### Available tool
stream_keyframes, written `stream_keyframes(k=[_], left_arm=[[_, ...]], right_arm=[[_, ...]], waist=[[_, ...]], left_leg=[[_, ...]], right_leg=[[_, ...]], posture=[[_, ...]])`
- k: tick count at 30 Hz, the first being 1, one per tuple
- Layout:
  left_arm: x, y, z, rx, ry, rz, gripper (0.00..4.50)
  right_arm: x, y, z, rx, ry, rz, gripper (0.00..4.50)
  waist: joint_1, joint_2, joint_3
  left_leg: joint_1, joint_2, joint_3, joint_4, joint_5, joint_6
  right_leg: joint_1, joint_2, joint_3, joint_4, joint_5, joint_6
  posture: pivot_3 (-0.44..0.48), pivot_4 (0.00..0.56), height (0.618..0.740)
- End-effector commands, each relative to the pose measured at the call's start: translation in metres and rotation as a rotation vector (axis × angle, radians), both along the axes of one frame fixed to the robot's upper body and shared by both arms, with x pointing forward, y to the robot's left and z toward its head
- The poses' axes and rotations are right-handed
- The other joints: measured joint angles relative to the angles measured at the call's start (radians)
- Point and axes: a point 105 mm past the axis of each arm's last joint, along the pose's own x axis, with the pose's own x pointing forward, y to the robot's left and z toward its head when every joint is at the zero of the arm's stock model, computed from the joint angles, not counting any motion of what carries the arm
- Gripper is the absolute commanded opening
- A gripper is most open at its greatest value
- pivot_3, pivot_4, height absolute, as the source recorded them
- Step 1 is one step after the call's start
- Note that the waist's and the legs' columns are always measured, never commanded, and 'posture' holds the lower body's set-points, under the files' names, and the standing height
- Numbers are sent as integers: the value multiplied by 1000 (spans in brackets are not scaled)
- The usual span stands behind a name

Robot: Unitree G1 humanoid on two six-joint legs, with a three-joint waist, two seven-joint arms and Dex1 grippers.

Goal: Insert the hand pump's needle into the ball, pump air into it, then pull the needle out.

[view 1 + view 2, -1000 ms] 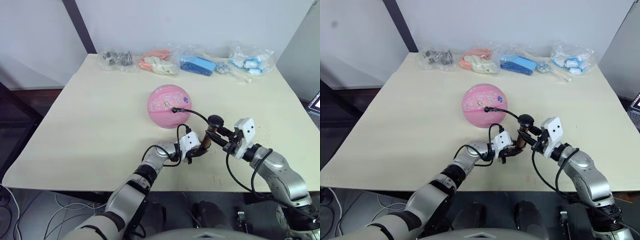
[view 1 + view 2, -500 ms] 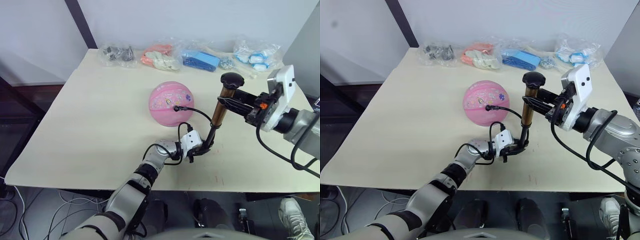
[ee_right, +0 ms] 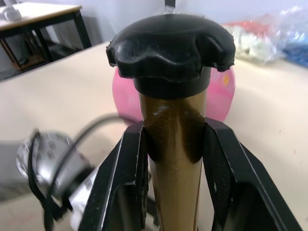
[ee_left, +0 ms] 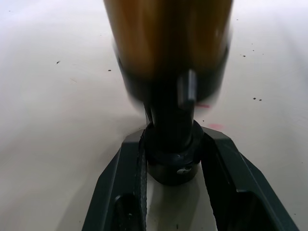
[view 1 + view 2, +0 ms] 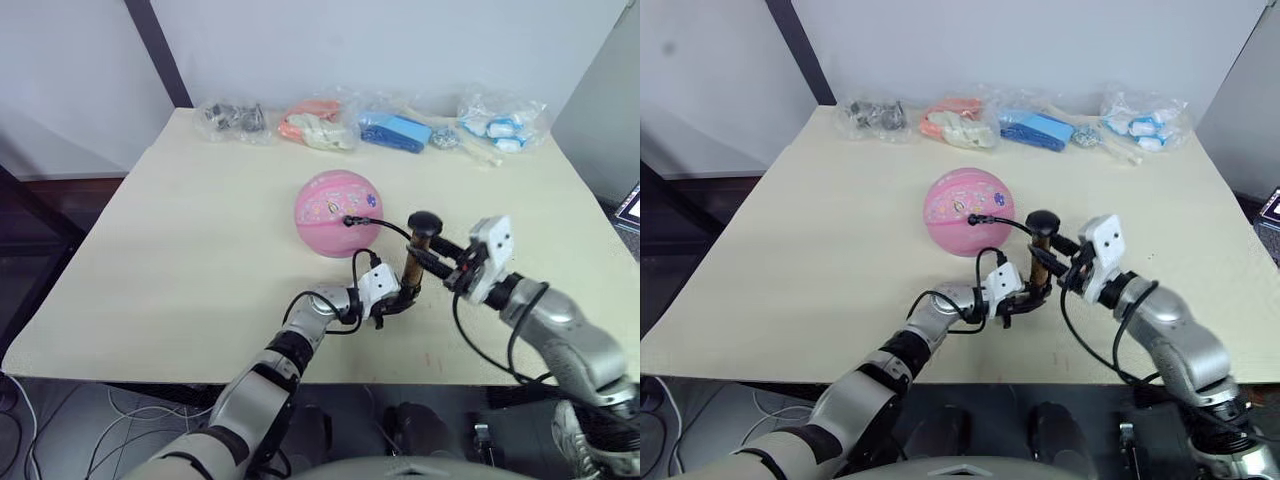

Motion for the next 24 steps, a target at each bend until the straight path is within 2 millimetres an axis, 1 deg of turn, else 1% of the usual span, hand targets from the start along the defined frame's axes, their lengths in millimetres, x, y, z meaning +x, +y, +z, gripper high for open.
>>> stream_keyframes(k=[1,2,5,6,8,11,13,17,21,22,24], left_arm=[[-17,29,-44,141,146,37,1116],[-17,30,-44,142,146,38,1116],[-16,31,-44,144,145,44,1116],[-16,31,-44,144,145,45,1116],[-16,31,-44,143,145,45,1116],[-16,30,-44,142,144,45,1116],[-15,30,-44,142,143,46,1116],[-15,31,-43,143,140,47,1116],[-14,34,-44,145,138,49,1116],[-15,34,-44,145,138,48,1116],[-15,35,-44,146,137,48,1116]], right_arm=[[-25,-3,-75,-103,274,40,1058],[-23,-4,-65,-95,244,44,1058],[-13,-8,-21,-54,127,41,1058],[-9,-9,0,-28,79,35,1058],[-7,-11,28,5,21,28,1058],[-11,-14,80,24,-77,55,1058],[-15,-16,105,35,-118,67,1058],[-19,-20,144,49,-184,70,1058],[-20,-19,173,82,-237,64,1058],[-21,-17,181,92,-253,67,1058],[-22,-15,185,98,-257,68,1058]], waist=[[-2,0,-1],[-4,1,-2],[-3,5,1],[-2,6,2],[0,9,6],[8,12,17],[9,15,22],[11,11,25],[10,12,27],[10,12,28],[10,13,29]], left_leg=[[0,1,-1,0,0,0],[0,2,-1,0,0,0],[-1,2,-1,0,0,0],[-2,1,-1,0,0,0],[-3,-1,-1,0,0,0],[-6,-3,-1,0,0,0],[-9,-4,-1,1,0,0],[-12,-5,-2,1,0,0],[-13,-4,-1,2,0,0],[-13,-4,-1,2,0,0],[-21,-4,-1,5,1,0]], right_leg=[[0,0,-1,0,0,0],[0,0,-1,0,0,0],[0,1,-2,0,0,0],[-1,1,-2,0,0,0],[-2,0,-2,0,0,0],[-4,-1,-2,0,0,0],[-7,-2,-1,0,3,5],[-9,-2,-2,0,3,5],[-9,-3,-1,0,3,5],[-9,-3,-1,0,4,6],[-16,-2,-1,1,5,6]], posture=[[0,150,740],[0,150,740],[0,150,740],[0,150,740],[0,150,740],[0,150,740],[0,150,740],[0,150,740],[0,150,740],[0,150,740],[0,150,740]])
